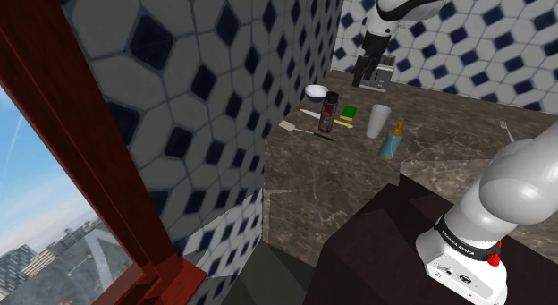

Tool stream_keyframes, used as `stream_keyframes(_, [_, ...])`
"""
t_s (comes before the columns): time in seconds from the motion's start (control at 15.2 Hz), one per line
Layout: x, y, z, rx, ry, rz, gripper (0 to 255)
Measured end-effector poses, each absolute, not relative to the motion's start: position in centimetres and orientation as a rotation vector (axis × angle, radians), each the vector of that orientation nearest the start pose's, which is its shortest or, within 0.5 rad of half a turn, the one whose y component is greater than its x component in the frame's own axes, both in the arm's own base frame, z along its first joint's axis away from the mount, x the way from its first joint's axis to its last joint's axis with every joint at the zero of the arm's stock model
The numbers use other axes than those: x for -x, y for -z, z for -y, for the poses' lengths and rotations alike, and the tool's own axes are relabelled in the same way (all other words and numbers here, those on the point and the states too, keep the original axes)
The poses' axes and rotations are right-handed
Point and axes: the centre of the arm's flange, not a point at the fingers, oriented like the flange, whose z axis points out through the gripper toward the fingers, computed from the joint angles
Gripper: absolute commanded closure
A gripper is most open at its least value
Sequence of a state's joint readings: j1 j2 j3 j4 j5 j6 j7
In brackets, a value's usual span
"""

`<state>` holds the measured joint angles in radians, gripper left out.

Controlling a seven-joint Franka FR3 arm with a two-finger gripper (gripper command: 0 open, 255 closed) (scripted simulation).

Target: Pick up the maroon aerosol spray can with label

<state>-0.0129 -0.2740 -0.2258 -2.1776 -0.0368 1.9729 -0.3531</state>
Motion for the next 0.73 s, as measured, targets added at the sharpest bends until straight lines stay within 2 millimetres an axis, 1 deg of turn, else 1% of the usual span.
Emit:
stream_keyframes(0.2, [-49.5,-48.8,14.1,3.121,0.098,0.225,0])
stream_keyframes(0.26, [-50.9,-48.1,14.5,3.12,0.097,0.23,0])
stream_keyframes(0.46, [-53.5,-46.3,16.4,3.117,0.087,0.244,0])
stream_keyframes(0.53, [-54.8,-45.9,17.2,3.115,0.086,0.249,0])
stream_keyframes(0.59, [-55.8,-45.0,17.9,3.114,0.082,0.254,0])
stream_keyframes(0.73, [-57.8,-43.7,18.7,3.111,0.077,0.265,0])
